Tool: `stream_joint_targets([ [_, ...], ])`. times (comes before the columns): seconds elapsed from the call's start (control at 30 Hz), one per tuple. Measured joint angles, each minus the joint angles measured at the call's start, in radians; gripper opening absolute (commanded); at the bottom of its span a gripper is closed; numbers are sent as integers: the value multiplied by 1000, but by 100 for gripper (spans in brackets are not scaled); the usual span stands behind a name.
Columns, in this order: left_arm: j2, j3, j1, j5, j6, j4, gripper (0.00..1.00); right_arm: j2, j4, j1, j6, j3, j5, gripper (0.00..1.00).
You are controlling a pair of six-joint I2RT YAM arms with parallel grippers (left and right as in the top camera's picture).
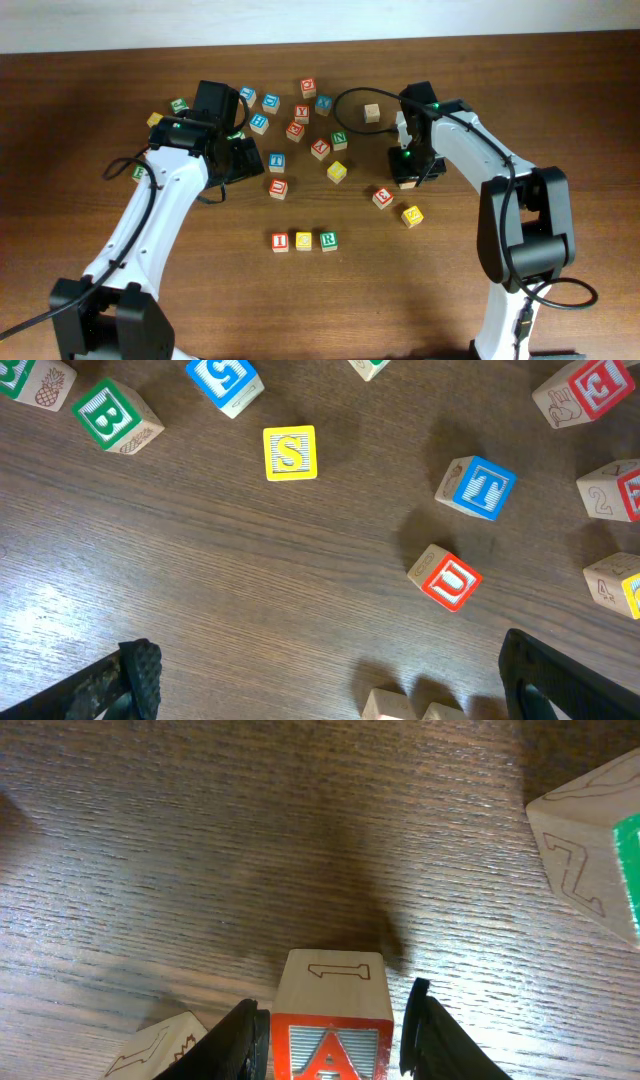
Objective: Spell out ICRA
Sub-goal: 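Close the right gripper on the red A block and lift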
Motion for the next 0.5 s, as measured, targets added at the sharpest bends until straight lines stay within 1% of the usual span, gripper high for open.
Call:
stream_joint_targets([
  [0.2,0,0,0,0,0,0,99,0,0,0,6,0,3,27],
  [0.43,0,0,0,0,0,0,99,0,-3,0,19,0,3,27],
  [0.5,0,0,0,0,0,0,99,0,-34,0,27,8,3,27],
])
